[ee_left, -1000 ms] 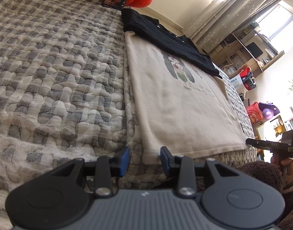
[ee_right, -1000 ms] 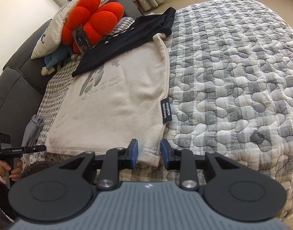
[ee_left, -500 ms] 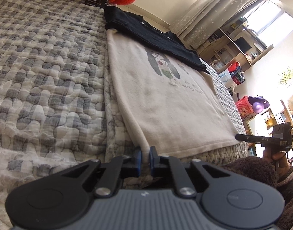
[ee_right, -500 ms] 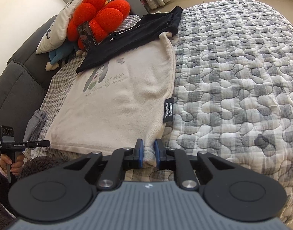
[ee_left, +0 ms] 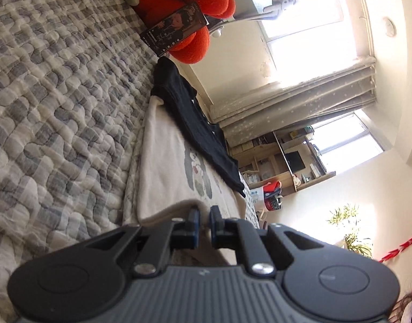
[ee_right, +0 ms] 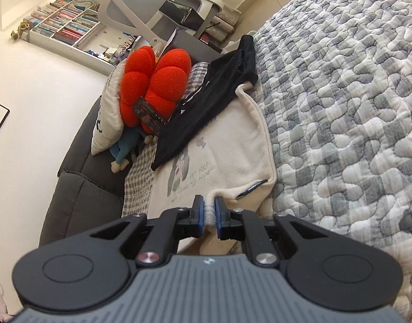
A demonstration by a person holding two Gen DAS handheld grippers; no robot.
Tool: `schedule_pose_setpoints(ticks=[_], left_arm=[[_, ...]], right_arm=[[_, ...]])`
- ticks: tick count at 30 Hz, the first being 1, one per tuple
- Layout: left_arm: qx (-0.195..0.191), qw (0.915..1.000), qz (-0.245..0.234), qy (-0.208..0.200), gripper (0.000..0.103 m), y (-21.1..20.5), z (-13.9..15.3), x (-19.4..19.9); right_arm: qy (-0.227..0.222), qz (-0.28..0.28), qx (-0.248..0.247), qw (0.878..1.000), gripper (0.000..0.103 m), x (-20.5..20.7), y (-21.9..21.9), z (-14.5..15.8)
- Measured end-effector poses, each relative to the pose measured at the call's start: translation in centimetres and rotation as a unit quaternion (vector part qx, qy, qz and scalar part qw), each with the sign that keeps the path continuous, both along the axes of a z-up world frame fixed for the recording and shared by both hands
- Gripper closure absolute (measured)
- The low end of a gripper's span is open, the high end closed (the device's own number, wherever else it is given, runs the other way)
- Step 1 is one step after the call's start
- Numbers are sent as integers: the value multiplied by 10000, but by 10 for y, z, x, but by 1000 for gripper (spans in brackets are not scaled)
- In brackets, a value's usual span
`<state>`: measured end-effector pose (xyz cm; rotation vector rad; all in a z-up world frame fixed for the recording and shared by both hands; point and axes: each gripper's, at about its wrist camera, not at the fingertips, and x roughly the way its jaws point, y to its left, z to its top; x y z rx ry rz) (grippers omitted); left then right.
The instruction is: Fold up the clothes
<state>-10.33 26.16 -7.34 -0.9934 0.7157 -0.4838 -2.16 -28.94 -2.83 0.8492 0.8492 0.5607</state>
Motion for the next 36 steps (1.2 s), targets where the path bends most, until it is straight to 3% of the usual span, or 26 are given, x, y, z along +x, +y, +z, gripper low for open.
schedule_pose_setpoints(ticks=[12,19,26,29,32,35,36], left_arm=[[-116,9972,448,590,95,2,-31,74],[-77,9967,453,663,95,2,-34,88],[141,9975,390,580,94,1,-25,88],[287,9974,457,469,89,2,-20,86],[574,9958,642,315,70,5,-11,83],[1088,9914,717,117,63,5,-1,80],[1257,9894,722,55,61,5,2,79]], right_arm=[[416,-556,142,9975,91,63,-7,-24],[669,-749,255,9946,91,75,-16,-43],[461,-711,219,9962,88,76,-16,-41],[301,-688,52,9972,85,74,-14,-35],[70,-668,-290,9973,80,73,-7,-26],[-204,-672,-737,9948,60,69,0,-18],[-290,-656,-899,9934,59,68,2,-15]])
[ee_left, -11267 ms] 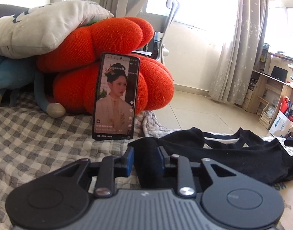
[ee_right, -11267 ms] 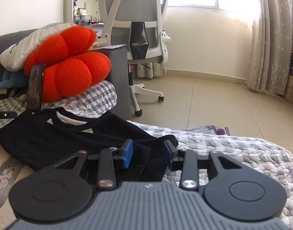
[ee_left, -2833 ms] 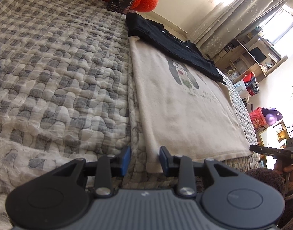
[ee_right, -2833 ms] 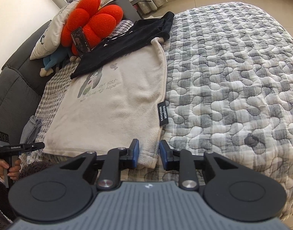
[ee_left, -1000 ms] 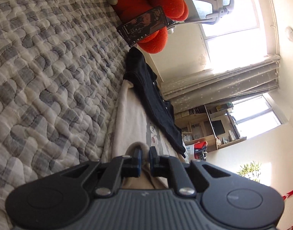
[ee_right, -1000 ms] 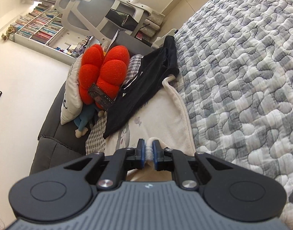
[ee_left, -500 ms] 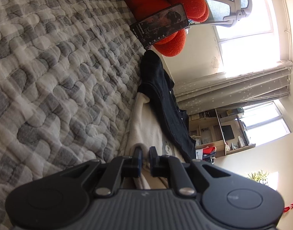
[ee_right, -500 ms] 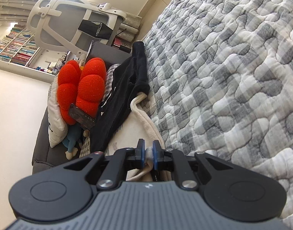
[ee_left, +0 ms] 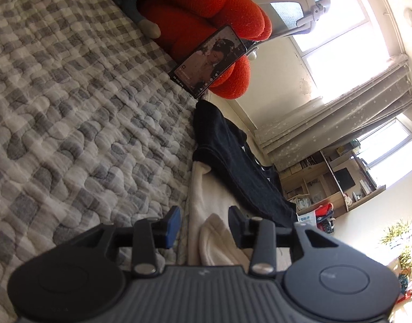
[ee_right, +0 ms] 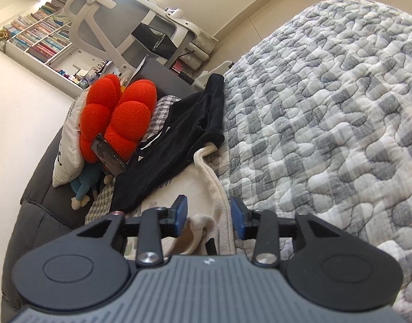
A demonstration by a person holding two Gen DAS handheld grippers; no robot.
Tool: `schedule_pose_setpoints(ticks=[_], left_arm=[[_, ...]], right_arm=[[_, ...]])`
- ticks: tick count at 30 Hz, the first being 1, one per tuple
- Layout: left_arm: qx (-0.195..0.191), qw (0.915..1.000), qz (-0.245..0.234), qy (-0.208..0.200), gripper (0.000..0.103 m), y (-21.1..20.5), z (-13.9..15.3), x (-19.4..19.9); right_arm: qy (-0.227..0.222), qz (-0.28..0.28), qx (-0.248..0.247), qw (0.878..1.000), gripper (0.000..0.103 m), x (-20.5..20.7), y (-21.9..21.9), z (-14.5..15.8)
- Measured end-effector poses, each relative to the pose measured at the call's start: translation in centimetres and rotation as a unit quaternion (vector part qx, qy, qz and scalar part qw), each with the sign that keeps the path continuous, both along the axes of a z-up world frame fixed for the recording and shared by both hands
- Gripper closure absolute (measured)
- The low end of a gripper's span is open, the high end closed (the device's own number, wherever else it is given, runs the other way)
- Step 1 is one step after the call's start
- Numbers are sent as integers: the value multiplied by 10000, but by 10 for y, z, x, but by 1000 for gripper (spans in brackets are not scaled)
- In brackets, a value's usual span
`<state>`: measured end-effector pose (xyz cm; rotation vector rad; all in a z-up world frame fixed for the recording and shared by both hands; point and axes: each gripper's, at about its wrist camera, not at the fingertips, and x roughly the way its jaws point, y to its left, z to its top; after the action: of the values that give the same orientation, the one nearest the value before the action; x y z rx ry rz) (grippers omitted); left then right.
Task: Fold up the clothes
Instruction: 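Lift the beige hem with both tools and fold it toward the collar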
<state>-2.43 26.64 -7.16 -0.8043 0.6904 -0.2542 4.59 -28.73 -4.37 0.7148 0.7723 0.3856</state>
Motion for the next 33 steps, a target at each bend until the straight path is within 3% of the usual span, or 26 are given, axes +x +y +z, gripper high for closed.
schedule_pose_setpoints(ticks=[4,8,12,21,27,29,31,33], left_arm=[[693,9973,-142,-176,57,-10,9,-5],[1346,9892,-431,-395,51,-26,16,-8],[1903,9765,-790,-633,41,-44,20,-8],[2807,9467,-1293,-903,42,-76,19,2],[3085,9382,-1270,-919,54,-85,16,4],[3134,9373,-1208,-933,62,-86,17,3],[3161,9375,-1096,-958,81,-87,17,2],[3114,9400,-982,-988,88,-88,18,0]], right_arm=[[-253,47,-717,9971,59,-7,10,6],[-499,152,-1182,9916,57,-14,18,8],[-654,218,-1389,9879,56,-18,20,9],[-1014,561,-2019,9725,55,-26,28,12],[-1370,1025,-2488,9533,53,-23,44,13],[-1553,1194,-2807,9396,53,-18,55,12],[-1712,1404,-3147,9230,53,-14,68,9],[-1859,1532,-3357,9106,53,-9,78,6]])
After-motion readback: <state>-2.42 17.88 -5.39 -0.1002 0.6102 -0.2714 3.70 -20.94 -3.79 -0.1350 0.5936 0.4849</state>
